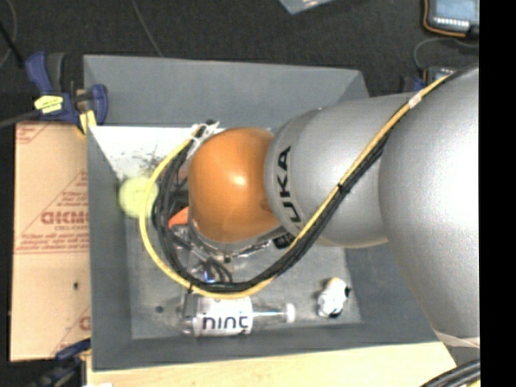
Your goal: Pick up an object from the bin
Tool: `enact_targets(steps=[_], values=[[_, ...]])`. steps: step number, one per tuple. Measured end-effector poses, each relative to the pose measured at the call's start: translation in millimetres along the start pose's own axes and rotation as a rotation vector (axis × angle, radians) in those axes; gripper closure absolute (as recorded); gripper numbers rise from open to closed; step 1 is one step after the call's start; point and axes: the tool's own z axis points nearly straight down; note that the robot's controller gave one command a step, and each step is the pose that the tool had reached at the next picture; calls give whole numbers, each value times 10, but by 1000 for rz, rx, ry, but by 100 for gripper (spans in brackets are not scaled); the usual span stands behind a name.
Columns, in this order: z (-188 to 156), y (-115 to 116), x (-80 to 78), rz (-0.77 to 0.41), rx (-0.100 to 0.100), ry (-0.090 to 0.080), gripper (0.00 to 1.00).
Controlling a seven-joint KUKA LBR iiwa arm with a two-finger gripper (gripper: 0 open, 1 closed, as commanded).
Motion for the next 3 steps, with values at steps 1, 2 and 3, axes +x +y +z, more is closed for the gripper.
enact_targets(steps=[1, 2, 3], values=[[-46, -10, -17, 4, -2, -7, 0], [-64, -266, 85, -5, -1, -3, 0], [453, -771, -31, -61, -3, -15, 0]])
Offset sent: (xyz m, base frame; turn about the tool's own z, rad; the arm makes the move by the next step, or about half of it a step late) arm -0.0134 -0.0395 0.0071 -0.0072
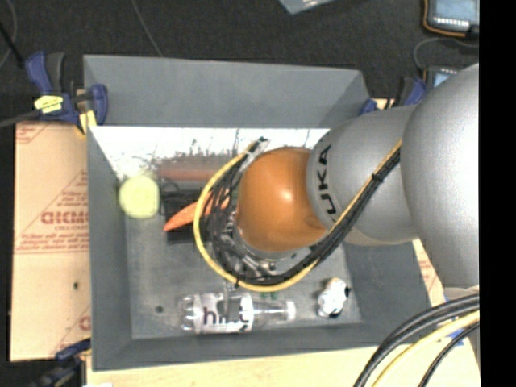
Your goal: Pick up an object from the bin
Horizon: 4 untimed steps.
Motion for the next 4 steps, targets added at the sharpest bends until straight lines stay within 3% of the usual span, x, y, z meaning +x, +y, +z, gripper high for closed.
enact_targets(steps=[1, 2, 4], values=[[313, -198, 84, -58, -2, 12, 0], [380, -183, 173, 18, -1, 1, 100], [381, -182, 173, 23, -2, 2, 100]])
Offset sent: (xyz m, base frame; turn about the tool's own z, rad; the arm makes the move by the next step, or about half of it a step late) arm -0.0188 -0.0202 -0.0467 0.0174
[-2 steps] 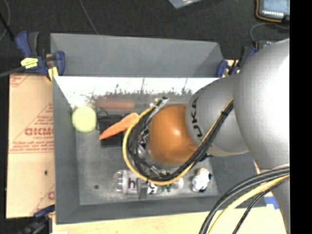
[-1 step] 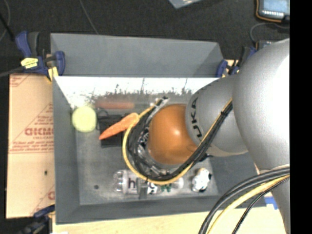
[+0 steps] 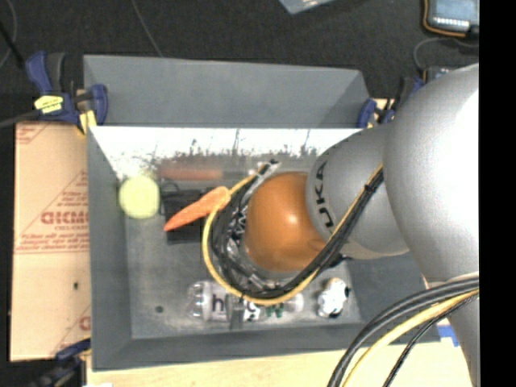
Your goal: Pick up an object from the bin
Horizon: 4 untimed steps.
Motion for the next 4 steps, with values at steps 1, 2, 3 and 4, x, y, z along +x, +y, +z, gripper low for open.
enact_targets(steps=[1, 2, 3, 4], values=[[0, 0, 0, 1, 0, 0, 100], [1, -1, 0, 1, 0, 0, 100], [1, -1, 0, 2, 0, 0, 100], [1, -1, 0, 3, -1, 0, 100]])
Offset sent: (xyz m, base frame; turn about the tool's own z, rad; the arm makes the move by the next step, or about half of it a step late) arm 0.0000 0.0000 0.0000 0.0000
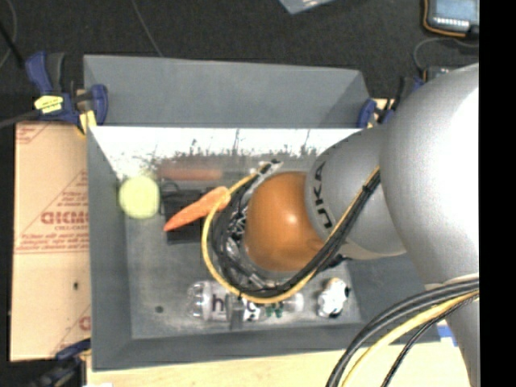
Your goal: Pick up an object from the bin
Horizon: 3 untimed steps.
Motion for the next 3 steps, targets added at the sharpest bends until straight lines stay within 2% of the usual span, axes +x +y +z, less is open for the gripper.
enact_targets(steps=[3], values=[[0, 0, 0, 1, 0, 0, 100]])
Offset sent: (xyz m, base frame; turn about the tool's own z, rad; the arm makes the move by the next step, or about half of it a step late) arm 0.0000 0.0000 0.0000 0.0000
